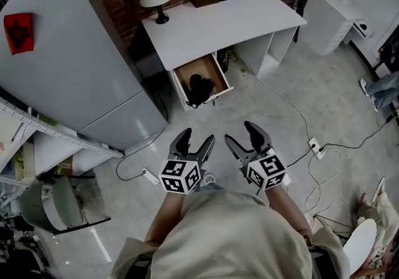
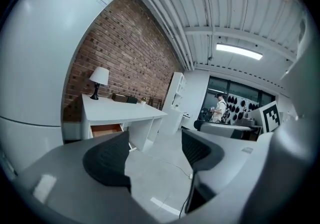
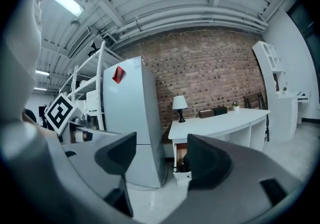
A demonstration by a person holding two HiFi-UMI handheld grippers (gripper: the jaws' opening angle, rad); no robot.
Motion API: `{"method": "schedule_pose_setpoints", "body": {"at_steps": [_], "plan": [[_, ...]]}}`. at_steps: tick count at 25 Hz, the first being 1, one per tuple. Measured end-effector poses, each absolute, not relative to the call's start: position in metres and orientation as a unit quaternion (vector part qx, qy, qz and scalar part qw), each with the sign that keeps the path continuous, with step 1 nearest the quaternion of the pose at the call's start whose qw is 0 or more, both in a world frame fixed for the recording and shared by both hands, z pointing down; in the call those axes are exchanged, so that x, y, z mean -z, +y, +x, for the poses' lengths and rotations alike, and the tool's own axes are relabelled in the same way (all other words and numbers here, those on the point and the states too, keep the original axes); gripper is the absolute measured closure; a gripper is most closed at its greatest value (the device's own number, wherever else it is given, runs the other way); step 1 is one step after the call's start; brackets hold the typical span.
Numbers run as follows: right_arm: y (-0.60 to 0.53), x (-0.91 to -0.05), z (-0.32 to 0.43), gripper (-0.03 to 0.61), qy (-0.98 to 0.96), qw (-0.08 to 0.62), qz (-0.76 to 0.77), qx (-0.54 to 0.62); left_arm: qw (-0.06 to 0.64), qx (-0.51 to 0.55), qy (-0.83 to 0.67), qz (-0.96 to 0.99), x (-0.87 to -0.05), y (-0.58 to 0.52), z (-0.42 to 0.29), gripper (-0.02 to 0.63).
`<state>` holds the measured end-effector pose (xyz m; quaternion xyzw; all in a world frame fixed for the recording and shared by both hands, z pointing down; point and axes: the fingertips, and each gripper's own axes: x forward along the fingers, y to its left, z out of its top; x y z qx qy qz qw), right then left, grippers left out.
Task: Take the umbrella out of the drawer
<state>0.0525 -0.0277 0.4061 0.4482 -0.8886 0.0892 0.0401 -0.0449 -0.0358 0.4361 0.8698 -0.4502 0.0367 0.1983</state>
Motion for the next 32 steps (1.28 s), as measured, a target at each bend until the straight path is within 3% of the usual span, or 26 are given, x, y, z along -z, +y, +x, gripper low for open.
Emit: {"method": "schedule_pose_setpoints", "body": {"at_steps": [12,32], "plan": [[-0.101,-0.423,0.025,0.276,-0.868,0.043,0.48,-0.118,0.221,-0.068,-0.434,0.871,-0.464,-0.115,-0.083,0.295],[-0.24,-0.488,0.039,0.278,-0.873,0.083,0.45,-0.171,0.288,-0.113,-0.458,0.834,-0.556,-0.25,-0.07,0.295]]}}
